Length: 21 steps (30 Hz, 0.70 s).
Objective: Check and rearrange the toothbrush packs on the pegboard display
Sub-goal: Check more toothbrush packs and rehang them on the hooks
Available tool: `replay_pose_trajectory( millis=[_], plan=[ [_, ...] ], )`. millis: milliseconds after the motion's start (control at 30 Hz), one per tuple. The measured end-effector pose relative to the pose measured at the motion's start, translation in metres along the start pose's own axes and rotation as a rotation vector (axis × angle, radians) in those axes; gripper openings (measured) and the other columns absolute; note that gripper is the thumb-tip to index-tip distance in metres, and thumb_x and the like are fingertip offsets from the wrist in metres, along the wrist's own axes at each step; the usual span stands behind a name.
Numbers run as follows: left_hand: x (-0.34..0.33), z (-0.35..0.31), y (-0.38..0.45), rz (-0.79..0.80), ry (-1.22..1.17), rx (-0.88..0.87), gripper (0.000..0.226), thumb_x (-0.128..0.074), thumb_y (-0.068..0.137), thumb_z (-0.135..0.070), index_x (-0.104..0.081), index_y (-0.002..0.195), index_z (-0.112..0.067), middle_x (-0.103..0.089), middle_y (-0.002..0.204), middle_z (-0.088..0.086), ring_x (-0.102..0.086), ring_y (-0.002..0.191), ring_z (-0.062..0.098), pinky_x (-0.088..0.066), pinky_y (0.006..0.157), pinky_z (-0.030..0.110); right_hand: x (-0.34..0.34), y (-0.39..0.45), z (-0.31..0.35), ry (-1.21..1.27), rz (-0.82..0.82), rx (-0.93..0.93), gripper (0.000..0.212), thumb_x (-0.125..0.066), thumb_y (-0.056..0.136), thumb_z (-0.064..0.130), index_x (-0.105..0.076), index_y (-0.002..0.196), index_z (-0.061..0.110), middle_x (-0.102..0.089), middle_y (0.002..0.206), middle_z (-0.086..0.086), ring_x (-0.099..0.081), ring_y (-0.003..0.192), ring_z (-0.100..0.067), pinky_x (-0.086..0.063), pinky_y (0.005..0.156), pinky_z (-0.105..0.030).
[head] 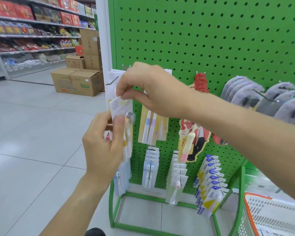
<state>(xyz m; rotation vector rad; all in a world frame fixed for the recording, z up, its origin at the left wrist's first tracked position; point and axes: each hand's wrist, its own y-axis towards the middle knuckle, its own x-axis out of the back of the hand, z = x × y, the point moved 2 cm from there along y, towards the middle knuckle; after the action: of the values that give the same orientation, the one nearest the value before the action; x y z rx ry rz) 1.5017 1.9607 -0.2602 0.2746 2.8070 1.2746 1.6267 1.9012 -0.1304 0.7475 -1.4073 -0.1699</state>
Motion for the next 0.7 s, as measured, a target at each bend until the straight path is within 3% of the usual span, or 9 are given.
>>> replay_pose_trajectory(
  millis=[100,200,300,400,467,533,567,633,700],
  plan=[
    [0.01,0.004,-0.029,0.065,-0.094,0.187,0.027,-0.051,0.103,-0.03,-0.061,0.08,-0.021,-0.06,0.071,0.001,-0.052,0.062,0.006,-0.042,0.058,0.018,-0.034,-0.033,0.012,0.021,-0.062,-0.033,0.012,-0.06,0.095,0.009,-0.07,0.096,0.002,-0.066,0.088,-0.006,-0.051,0.085,-0.022,-0.044,0.077,-0.035],
    [0.022,0.007,-0.056,0.247,-0.193,0.345,0.02,-0.057,0.095,-0.027,-0.071,0.084,-0.02,-0.071,0.072,-0.001,-0.064,0.062,0.005,-0.048,0.062,0.012,-0.071,-0.081,0.024,0.059,-0.146,-0.125,0.011,-0.06,0.097,0.007,-0.069,0.101,0.002,-0.062,0.089,-0.006,-0.054,0.083,-0.024,-0.048,0.072,-0.037],
    [0.028,0.019,-0.081,0.405,-0.32,0.508,0.006,-0.068,0.093,-0.025,-0.073,0.095,-0.028,-0.071,0.072,0.016,-0.065,0.061,0.028,-0.052,0.061,0.027,-0.104,-0.132,0.035,0.163,-0.183,-0.27,0.01,-0.063,0.097,0.008,-0.07,0.104,0.007,-0.058,0.089,0.001,-0.054,0.076,-0.012,-0.045,0.067,-0.022],
    [0.016,0.036,-0.101,0.612,-0.321,0.663,0.009,-0.067,0.095,-0.024,-0.07,0.103,-0.023,-0.073,0.07,0.012,-0.06,0.061,0.02,-0.047,0.06,0.029,-0.138,-0.176,0.036,0.386,-0.245,-0.603,0.007,-0.067,0.096,0.014,-0.07,0.1,0.019,-0.059,0.079,0.018,-0.048,0.06,-0.003,-0.035,0.062,-0.01],
    [0.002,0.045,-0.107,0.76,-0.262,0.759,0.007,-0.061,0.1,-0.017,-0.064,0.106,-0.017,-0.071,0.067,0.009,-0.06,0.057,0.016,-0.048,0.055,0.029,-0.16,-0.2,0.034,0.643,-0.242,-0.874,0.009,-0.066,0.097,0.019,-0.068,0.102,0.027,-0.062,0.067,0.017,-0.048,0.05,-0.006,-0.039,0.051,-0.019],
    [-0.01,0.055,-0.109,0.907,-0.175,0.815,0.003,-0.054,0.102,-0.012,-0.055,0.105,-0.013,-0.069,0.061,0.004,-0.06,0.051,0.01,-0.05,0.05,0.025,-0.176,-0.218,0.032,0.774,-0.17,-1.004,0.015,-0.063,0.099,0.021,-0.067,0.11,0.031,-0.064,0.062,0.01,-0.052,0.048,-0.015,-0.045,0.046,-0.034],
    [-0.016,0.059,-0.11,0.982,-0.142,0.829,0.001,-0.052,0.103,-0.012,-0.052,0.104,-0.012,-0.067,0.058,0.0,-0.06,0.049,0.008,-0.05,0.049,0.023,-0.18,-0.225,0.031,0.804,-0.11,-1.025,0.019,-0.061,0.1,0.021,-0.067,0.115,0.031,-0.062,0.059,0.011,-0.051,0.046,-0.014,-0.045,0.047,-0.035],
    [-0.025,0.067,-0.112,1.096,-0.123,0.846,0.006,-0.051,0.104,-0.013,-0.051,0.108,-0.009,-0.065,0.056,-0.006,-0.059,0.048,0.007,-0.049,0.048,0.022,-0.187,-0.236,0.027,0.871,-0.043,-1.025,0.028,-0.059,0.101,0.018,-0.064,0.126,0.03,-0.061,0.069,0.013,-0.05,0.043,-0.01,-0.045,0.045,-0.03],
    [-0.03,0.074,-0.117,1.133,-0.153,0.884,0.014,-0.052,0.103,-0.014,-0.051,0.115,-0.007,-0.07,0.066,-0.002,-0.063,0.053,0.01,-0.049,0.048,0.024,-0.19,-0.246,0.023,0.947,-0.092,-1.003,0.035,-0.062,0.099,0.013,-0.066,0.128,0.032,-0.06,0.095,-0.003,-0.054,0.046,-0.012,-0.047,0.045,-0.029]
  ],
)
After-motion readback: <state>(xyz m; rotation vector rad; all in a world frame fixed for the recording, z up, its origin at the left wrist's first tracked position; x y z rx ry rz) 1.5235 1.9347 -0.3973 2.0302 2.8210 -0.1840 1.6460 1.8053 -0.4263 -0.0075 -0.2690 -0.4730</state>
